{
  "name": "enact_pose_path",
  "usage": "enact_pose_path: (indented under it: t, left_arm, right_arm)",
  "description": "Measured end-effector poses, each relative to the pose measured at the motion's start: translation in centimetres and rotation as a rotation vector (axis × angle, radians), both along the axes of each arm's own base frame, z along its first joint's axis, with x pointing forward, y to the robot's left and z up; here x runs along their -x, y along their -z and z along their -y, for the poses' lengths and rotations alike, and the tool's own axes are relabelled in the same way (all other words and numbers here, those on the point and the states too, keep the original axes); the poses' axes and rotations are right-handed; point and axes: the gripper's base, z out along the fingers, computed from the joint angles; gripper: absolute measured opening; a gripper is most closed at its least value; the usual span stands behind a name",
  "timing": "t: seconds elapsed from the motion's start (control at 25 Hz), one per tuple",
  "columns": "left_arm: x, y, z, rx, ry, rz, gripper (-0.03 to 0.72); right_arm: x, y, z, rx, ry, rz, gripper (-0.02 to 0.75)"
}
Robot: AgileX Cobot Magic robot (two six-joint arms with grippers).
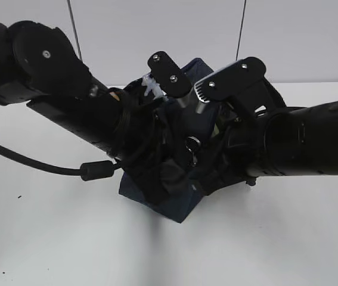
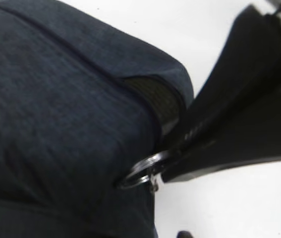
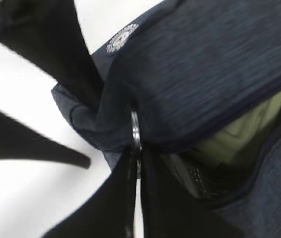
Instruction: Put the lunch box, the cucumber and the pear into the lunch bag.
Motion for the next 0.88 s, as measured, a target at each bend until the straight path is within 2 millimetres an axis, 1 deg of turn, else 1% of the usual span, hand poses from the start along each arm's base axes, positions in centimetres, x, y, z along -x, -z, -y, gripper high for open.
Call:
enact_pose_path:
  t: [0.08,0.12,0.2,0.36,0.48,0.76,0.88]
  left_arm:
    - [-0.2,0.3,0.0,-0.007,-0.023,-0.007,0.089]
    - [-0.2,0.4,0.0,-0.008,-0.03,-0.009,0.048]
    - [-0.3,0.5,0.0,-0.01,-0.033,-0.011,0.005]
    - [-0.3,0.5,0.0,-0.008,-0.045,-0.019,-0.008]
    - [-0.7,0.6,-0.5,-0.009,-0.066,-0.032,-0.008]
    - [-1.9,-0.7,-3.6,-0.006,-0.141,-0.067,-0.01]
    - [-2.0,-0.7,-4.1,-0.017,-0.144,-0.084,-0.01]
  right_arm:
    - [-0.1,-0.1,0.0,0.001,0.001,0.0,0.005]
    - [-0.1,-0.1,0.0,0.001,0.001,-0.001,0.006]
    - [0.0,-0.1,0.0,0.006,0.002,-0.009,0.005]
    - [-0.1,-0.2,0.0,0.007,0.003,-0.009,0.006]
    - [-0.3,-0.8,-0.2,0.008,0.005,-0.009,0.006]
    - [-1.1,-2.9,-0.7,-0.017,0.008,0.028,0.006]
    - [-1.5,-3.8,-1.0,-0.033,0.008,0.05,0.005]
